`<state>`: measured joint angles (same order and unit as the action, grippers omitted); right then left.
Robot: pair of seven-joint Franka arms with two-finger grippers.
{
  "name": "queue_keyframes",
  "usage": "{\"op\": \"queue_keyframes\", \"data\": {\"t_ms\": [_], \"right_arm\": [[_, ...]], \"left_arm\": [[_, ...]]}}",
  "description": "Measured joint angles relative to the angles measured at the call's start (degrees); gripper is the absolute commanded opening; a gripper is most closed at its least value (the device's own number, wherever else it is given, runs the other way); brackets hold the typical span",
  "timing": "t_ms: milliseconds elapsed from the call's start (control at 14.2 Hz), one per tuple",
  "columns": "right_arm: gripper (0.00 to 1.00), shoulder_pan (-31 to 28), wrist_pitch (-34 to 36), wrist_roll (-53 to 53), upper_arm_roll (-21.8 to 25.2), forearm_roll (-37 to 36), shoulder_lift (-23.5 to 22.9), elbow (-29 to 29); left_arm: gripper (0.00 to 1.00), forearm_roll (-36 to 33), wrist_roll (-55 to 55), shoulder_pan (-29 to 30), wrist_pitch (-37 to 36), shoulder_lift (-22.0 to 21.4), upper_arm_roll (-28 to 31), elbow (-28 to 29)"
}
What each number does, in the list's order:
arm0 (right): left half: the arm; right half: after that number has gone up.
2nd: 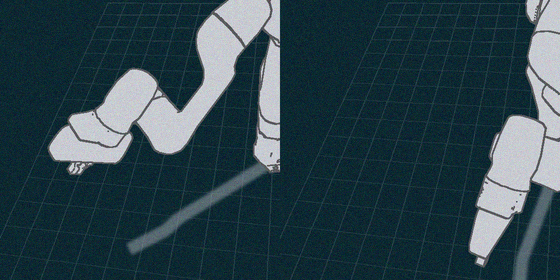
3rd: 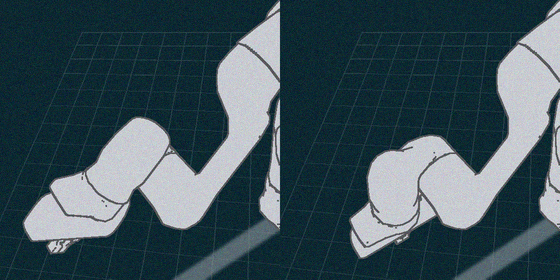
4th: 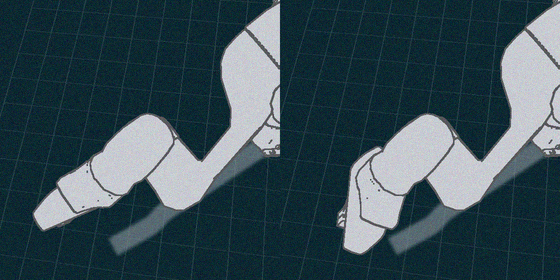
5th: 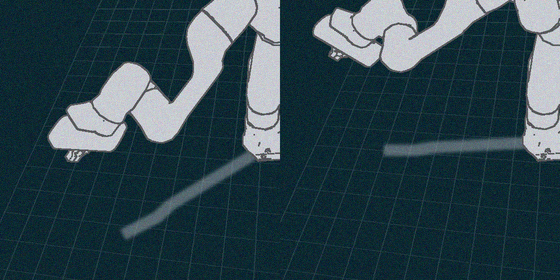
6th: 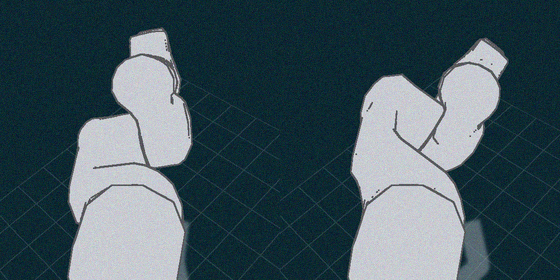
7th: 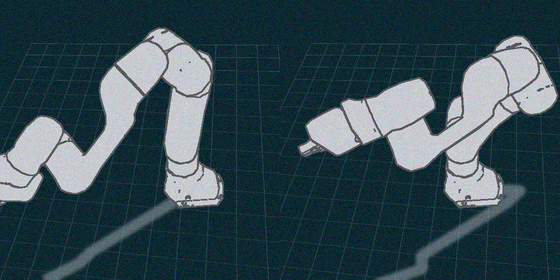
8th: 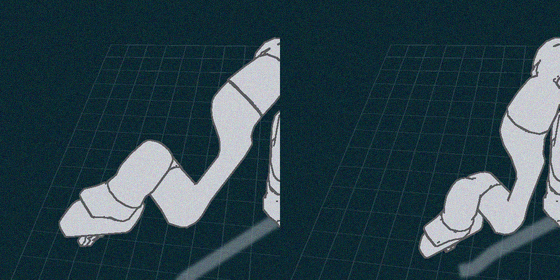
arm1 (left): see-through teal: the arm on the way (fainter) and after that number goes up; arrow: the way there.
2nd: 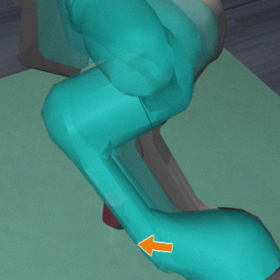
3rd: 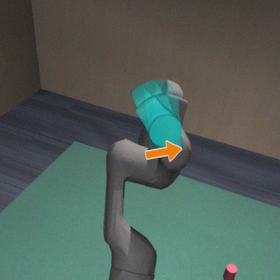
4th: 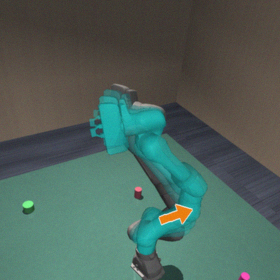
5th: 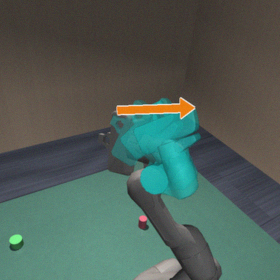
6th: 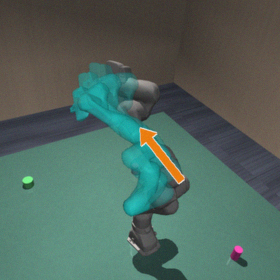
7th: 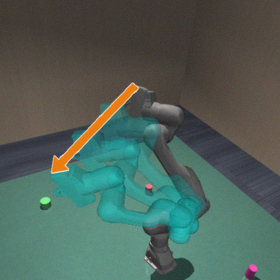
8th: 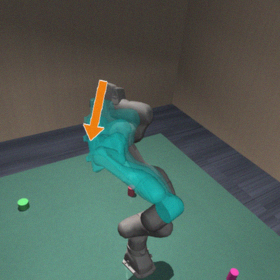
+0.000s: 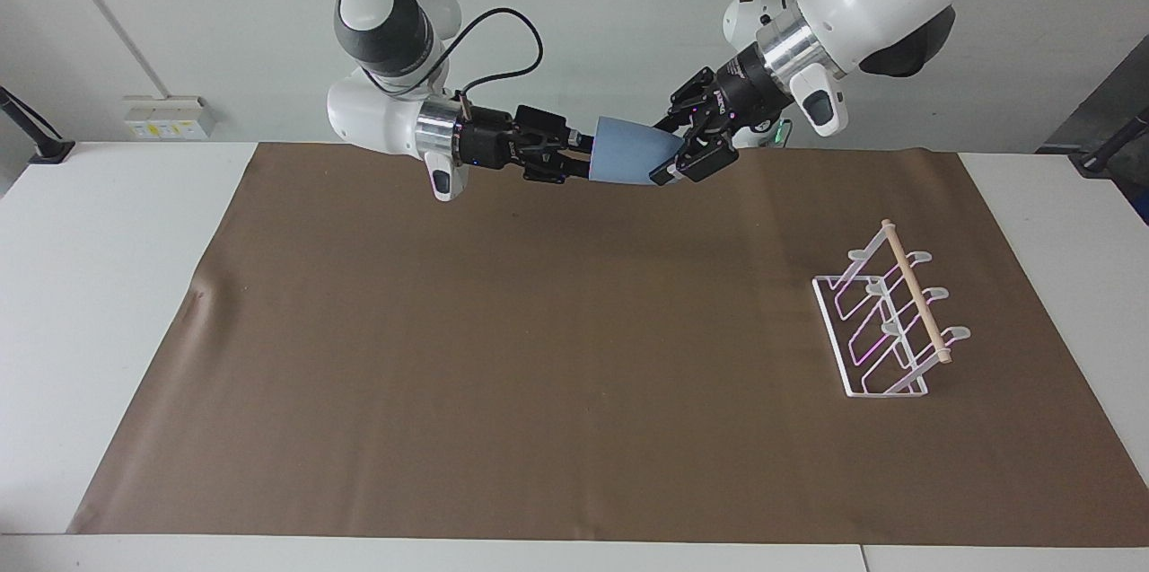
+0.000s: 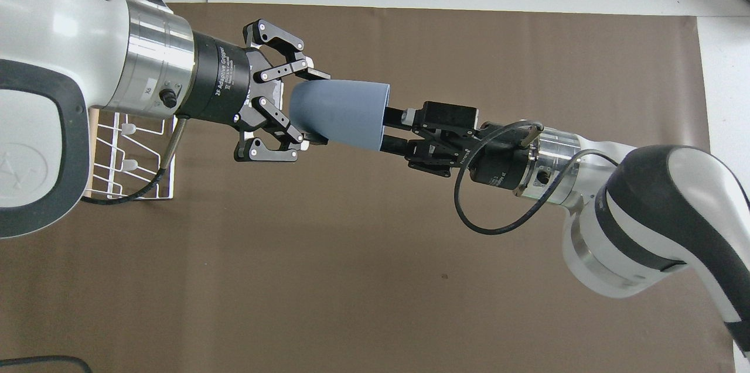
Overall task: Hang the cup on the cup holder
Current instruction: 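Open the right gripper and pull it away from the cup, then carry the cup with the left gripper while the right gripper retracts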
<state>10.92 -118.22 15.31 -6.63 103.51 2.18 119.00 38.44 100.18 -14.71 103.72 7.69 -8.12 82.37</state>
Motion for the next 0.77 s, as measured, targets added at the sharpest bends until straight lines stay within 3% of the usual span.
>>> {"op": "queue_keyframes", "data": {"t_ms": [70, 422, 633, 773], "right_arm": [[1.00, -0.1, 0.0, 0.0, 0.0, 0.0, 0.0, 0.0], [1.00, -3.0, 0.1, 0.0, 0.1, -7.4, 0.7, 0.0], [1.00, -4.8, 0.4, -0.6, 0.2, -16.6, 1.6, 0.0], [1.00, -5.8, 0.4, -3.3, 0.2, -26.6, 2.3, -0.1]], "left_arm": [[0.00, -0.2, -0.4, 0.0, 0.0, 0.0, 0.0, 0.3], [0.00, -1.1, -5.2, 0.3, 0.0, -1.1, 0.7, 3.0], [0.00, -4.4, -11.0, 1.0, 0.0, -2.4, 0.9, 5.8], [0.00, -7.7, -14.8, 1.1, 0.1, -3.3, 1.0, 7.6]]}}
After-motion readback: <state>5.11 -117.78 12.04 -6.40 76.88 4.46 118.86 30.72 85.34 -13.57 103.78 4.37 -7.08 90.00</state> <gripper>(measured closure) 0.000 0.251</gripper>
